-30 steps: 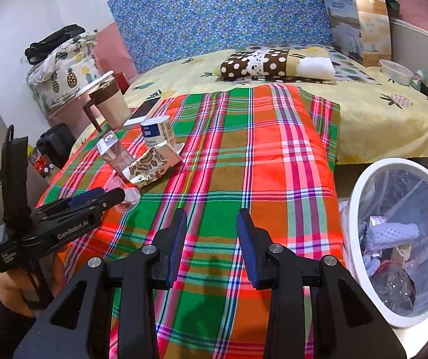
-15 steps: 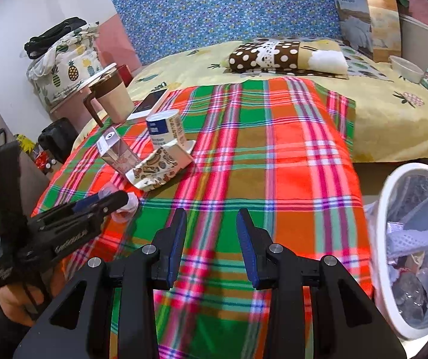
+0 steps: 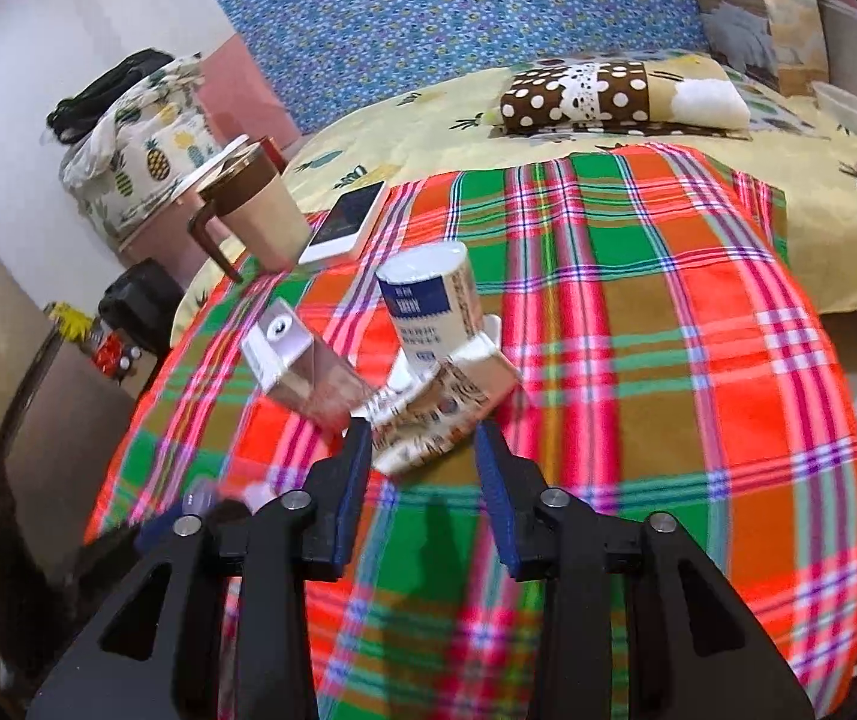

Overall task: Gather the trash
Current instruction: 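Grasp the clear plastic cup with the left tool while the right tool grasps the patterned paper cup, then carry the clear cup and patterned paper cup toward the white bin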

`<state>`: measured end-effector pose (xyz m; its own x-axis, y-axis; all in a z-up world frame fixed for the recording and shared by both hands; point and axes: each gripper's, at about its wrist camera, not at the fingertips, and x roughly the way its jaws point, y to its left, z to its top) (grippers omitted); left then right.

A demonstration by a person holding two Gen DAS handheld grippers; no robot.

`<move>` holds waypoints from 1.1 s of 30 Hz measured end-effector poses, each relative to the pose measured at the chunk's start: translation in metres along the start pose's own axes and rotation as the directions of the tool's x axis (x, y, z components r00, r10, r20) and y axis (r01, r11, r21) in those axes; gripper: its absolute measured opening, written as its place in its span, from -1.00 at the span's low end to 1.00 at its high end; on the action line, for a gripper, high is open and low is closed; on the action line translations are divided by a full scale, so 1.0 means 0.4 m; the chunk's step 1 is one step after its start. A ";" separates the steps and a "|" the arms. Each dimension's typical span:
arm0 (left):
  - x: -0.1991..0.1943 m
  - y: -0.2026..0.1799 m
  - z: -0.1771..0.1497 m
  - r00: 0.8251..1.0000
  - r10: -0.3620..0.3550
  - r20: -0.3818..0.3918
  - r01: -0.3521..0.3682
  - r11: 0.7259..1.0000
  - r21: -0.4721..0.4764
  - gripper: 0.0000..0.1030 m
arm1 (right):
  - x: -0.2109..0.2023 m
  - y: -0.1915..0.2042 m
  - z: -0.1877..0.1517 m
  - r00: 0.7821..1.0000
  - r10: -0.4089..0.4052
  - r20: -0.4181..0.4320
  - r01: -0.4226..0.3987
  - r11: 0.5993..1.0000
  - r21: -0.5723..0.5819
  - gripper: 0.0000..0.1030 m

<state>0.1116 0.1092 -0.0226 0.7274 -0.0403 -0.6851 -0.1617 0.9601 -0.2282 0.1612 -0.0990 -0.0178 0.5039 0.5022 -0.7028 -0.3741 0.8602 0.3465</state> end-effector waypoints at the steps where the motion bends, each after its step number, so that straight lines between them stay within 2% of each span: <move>1: -0.003 0.007 -0.001 1.000 -0.001 0.001 0.001 1.000 -0.004 -0.37 | 0.008 0.006 0.003 1.000 -0.003 0.001 0.003 1.000 0.014 0.00; 5: -0.007 0.031 -0.003 1.000 -0.007 0.003 0.007 1.000 -0.019 -0.37 | 0.040 0.023 0.009 1.000 -0.022 -0.015 0.023 0.998 0.063 0.00; 9: -0.003 0.043 -0.004 1.000 -0.019 0.000 0.019 0.999 -0.028 -0.37 | 0.077 0.028 0.003 0.996 -0.076 -0.049 0.080 0.992 0.100 0.00; 14: 0.000 0.050 -0.003 0.999 -0.034 -0.002 0.034 0.999 -0.031 -0.37 | 0.092 0.010 -0.006 0.988 -0.125 -0.088 0.134 0.986 0.098 0.00; 15: 0.000 0.049 -0.003 0.999 -0.037 -0.002 0.037 0.999 -0.030 -0.37 | 0.089 0.003 -0.007 0.988 -0.123 -0.089 0.132 0.986 0.099 -0.05; 16: 0.001 0.048 -0.004 0.999 -0.039 -0.003 0.039 0.999 -0.030 -0.37 | 0.086 -0.001 -0.006 0.989 -0.121 -0.086 0.129 0.987 0.100 -0.28; 17: 0.002 0.047 -0.004 0.999 -0.042 -0.004 0.042 0.999 -0.031 -0.37 | 0.082 -0.004 -0.005 0.989 -0.122 -0.083 0.129 0.987 0.098 -0.41; 19: 0.005 0.047 -0.006 0.999 -0.045 -0.006 0.045 0.999 -0.031 -0.37 | 0.074 -0.008 -0.005 0.988 -0.133 -0.082 0.140 0.987 0.081 -0.53; 21: 0.006 0.044 -0.007 0.999 -0.046 -0.007 0.045 0.998 -0.031 -0.37 | 0.066 -0.016 -0.008 0.988 -0.132 -0.084 0.138 0.988 0.071 -0.59; 33: -0.005 -0.018 -0.016 0.999 -0.052 -0.010 0.052 0.999 0.006 -0.38 | -0.016 -0.041 -0.038 0.988 -0.146 -0.050 0.146 0.989 -0.004 -0.59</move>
<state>0.1071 0.1007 -0.0242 0.7282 -0.0930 -0.6790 -0.1194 0.9584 -0.2594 0.1522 -0.1176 -0.0286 0.5138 0.3664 -0.7758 -0.2997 0.9239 0.2378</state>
